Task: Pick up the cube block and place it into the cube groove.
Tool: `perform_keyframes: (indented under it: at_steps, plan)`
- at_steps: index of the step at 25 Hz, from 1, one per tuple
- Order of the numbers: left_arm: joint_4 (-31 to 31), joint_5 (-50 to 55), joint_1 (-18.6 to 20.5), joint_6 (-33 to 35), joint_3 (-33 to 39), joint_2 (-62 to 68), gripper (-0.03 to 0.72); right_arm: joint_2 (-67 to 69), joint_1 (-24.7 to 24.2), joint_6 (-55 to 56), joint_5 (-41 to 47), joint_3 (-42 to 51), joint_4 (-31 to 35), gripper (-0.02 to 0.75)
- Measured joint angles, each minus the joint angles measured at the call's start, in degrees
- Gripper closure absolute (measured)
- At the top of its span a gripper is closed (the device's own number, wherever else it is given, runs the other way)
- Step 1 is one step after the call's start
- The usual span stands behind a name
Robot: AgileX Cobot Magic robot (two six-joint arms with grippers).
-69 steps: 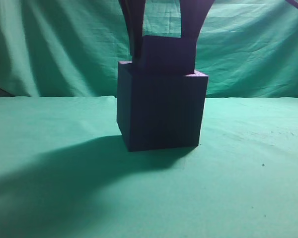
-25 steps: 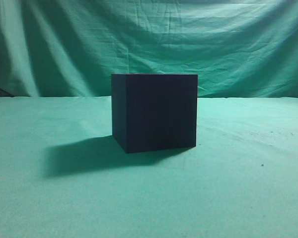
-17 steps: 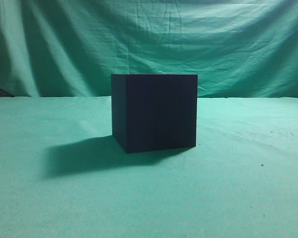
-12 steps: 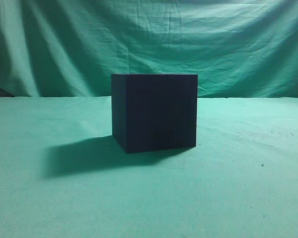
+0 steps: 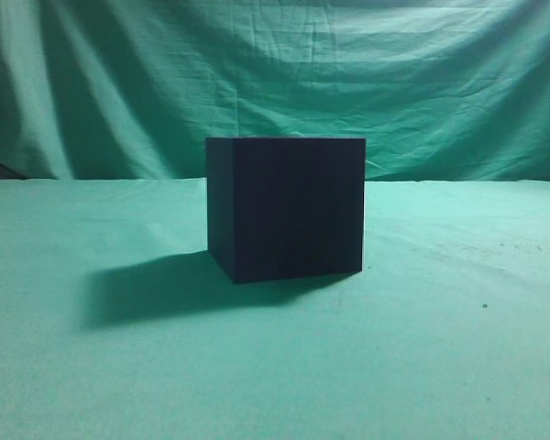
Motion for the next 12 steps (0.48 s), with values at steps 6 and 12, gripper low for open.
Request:
perform_keyframes:
  at_steps: [6, 12]
  plan:
    - [0.0, 0.0, 0.0, 0.0, 0.0, 0.0, 0.688, -8.0, -17.1, 0.5, -12.0, 15.0, 5.4, 0.690]
    - [0.0, 0.0, 0.0, 0.0, 0.0, 0.0, 0.688, -9.0, -26.2, 0.8, -15.1, 24.4, 8.1, 0.690]
